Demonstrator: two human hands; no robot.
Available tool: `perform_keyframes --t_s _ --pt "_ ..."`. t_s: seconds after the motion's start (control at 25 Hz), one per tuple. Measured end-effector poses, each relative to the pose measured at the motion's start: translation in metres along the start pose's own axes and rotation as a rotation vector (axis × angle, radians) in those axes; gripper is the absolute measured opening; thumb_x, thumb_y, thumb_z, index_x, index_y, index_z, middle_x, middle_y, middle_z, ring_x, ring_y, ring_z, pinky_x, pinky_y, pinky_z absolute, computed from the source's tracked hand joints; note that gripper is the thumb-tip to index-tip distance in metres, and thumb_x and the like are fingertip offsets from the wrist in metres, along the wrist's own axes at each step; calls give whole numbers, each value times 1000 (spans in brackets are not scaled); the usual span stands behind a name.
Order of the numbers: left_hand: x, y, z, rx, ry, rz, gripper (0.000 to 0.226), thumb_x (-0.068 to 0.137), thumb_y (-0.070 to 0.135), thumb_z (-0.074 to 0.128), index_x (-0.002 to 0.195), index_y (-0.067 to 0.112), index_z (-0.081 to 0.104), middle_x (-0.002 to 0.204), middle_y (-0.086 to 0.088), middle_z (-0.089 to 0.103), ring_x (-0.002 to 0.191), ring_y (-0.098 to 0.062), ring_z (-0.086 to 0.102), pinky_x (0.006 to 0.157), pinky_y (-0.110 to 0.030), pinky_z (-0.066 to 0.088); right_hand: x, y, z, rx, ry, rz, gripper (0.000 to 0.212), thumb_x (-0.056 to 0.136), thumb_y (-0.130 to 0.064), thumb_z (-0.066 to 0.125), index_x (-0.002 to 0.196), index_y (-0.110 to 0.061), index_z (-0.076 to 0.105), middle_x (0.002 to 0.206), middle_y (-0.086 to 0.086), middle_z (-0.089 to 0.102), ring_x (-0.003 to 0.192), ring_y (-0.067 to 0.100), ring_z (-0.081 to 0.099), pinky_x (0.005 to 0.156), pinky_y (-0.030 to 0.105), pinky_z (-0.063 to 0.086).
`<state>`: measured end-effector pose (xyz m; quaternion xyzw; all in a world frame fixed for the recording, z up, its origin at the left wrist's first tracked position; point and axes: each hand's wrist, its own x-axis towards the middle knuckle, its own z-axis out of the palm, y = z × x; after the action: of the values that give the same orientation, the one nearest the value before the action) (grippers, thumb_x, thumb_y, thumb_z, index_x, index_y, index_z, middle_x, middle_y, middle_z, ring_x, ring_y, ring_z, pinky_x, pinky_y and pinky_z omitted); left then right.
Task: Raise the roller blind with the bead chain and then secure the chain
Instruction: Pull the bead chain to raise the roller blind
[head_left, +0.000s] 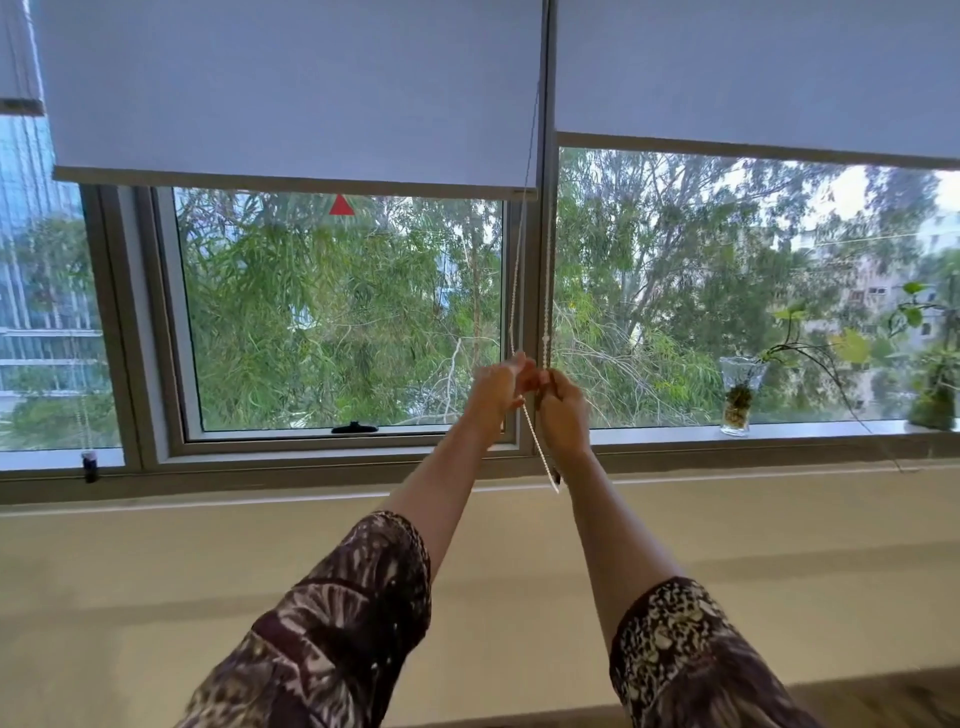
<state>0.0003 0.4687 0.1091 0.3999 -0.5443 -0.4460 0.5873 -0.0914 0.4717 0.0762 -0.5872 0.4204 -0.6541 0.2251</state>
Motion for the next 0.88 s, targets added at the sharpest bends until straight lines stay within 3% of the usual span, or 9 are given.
perform_keyframes --t_s 0.08,0.2,0.28,0.4,0.52,0.64,0.72,0.8,0.88 --pt "8 19 7 -11 8 33 32 97 24 50 113 1 65 118 -20 67 109 -30 64 96 -46 49 -12 8 6 -61 4 -2 26 96 -10 43 82 -16 65 59 -9 52 50 3 41 48 21 29" --pt "15 41 23 9 2 113 24 97 15 51 114 3 63 115 -16 69 101 -25 68 86 -41 53 -33 27 15 -59 -18 24 30 93 -6 42 68 -17 54 50 -10 44 44 2 33 47 25 24" --pt "19 46 31 -19 76 138 24 97 13 50 114 1 63 106 -13 71 83 -20 70 70 -29 56 -43 36 14 -58 -56 32 32 92 -2 41 65 -17 50 53 -9 44 48 6 34 51 28 25" --pt "21 43 34 -7 222 188 24 98 11 50 108 -2 67 83 -8 70 59 -12 64 45 -16 49 -42 33 8 -73 -133 62 30 95 -5 40 70 -12 54 53 -8 42 51 11 34 54 30 27" --pt "23 40 27 41 273 248 20 95 5 52 101 -3 69 69 -1 67 49 -7 63 45 -15 52 -33 19 -2 -80 -257 158 29 99 -15 41 81 -12 63 61 4 55 50 14 45 48 27 35" --pt "20 39 19 116 316 284 18 93 5 54 98 2 71 76 -8 72 50 -7 64 55 -25 58 -15 -1 -16 67 -244 268 28 101 -18 39 109 -4 62 82 12 62 63 14 56 48 16 45" --pt "14 32 15 158 319 285 19 92 3 54 96 9 72 80 -7 72 58 -9 64 58 -25 57 5 -22 -21 118 -194 236 31 102 -22 37 112 -3 60 87 14 63 72 18 58 58 22 48" --pt "5 20 16 206 297 303 22 91 4 53 92 15 72 78 -3 72 63 -11 66 60 -25 56 28 -45 -20 84 -167 165 39 102 -30 36 109 1 60 97 23 67 82 27 63 75 39 55" --pt "-7 8 18 205 258 324 25 91 2 52 87 17 72 71 -2 71 58 -10 66 60 -26 57 47 -70 -13 50 -130 114 43 101 -32 38 110 4 58 102 29 66 83 33 64 85 49 54"
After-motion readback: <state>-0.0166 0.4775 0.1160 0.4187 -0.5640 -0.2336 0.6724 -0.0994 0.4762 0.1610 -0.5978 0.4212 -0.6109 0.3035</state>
